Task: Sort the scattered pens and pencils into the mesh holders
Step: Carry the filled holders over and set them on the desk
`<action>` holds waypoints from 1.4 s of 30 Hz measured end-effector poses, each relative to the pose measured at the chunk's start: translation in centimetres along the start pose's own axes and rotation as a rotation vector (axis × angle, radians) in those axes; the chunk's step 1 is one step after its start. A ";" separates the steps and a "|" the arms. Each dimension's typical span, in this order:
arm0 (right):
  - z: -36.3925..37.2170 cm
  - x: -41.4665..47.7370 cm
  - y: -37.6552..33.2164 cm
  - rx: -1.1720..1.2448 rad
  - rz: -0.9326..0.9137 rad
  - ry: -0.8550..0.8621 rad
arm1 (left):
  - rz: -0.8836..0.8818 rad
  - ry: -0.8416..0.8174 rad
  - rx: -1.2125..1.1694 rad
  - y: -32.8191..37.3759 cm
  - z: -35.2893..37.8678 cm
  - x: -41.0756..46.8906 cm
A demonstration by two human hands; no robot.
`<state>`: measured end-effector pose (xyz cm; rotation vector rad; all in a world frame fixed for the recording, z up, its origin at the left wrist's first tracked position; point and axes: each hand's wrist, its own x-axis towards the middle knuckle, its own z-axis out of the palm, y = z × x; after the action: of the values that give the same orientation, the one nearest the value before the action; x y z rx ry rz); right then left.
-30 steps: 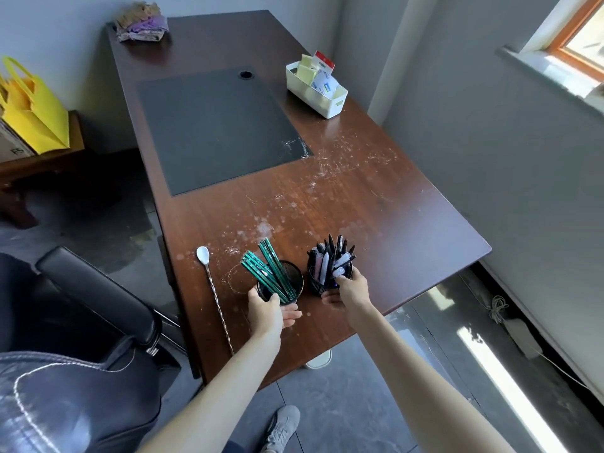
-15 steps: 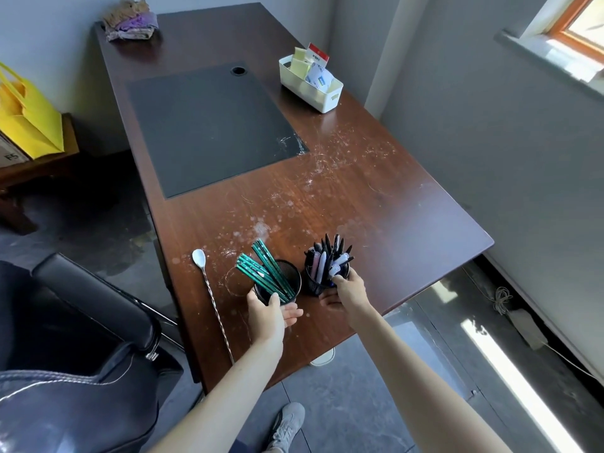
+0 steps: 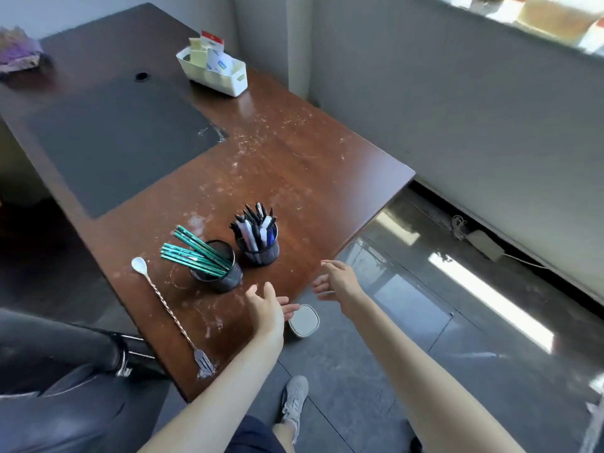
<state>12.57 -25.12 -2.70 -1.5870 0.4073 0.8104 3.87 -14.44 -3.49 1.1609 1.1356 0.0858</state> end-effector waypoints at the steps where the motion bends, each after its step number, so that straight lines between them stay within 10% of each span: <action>1: -1.8 -0.7 0.9 0.015 0.006 0.013 | 0.003 -0.032 0.045 -0.6 1.0 -0.8; 21: -38.1 -18.4 35.6 0.712 0.468 0.683 | -0.077 -0.727 1.017 -34.4 22.7 -22.9; 42: -36.9 9.5 68.3 1.138 0.775 0.712 | -0.034 -0.838 1.775 -68.4 32.7 3.5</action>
<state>-16.88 -72.03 -57.89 -0.5276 1.7162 0.3523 -2.79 -65.87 -58.92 2.3008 0.2115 -1.5714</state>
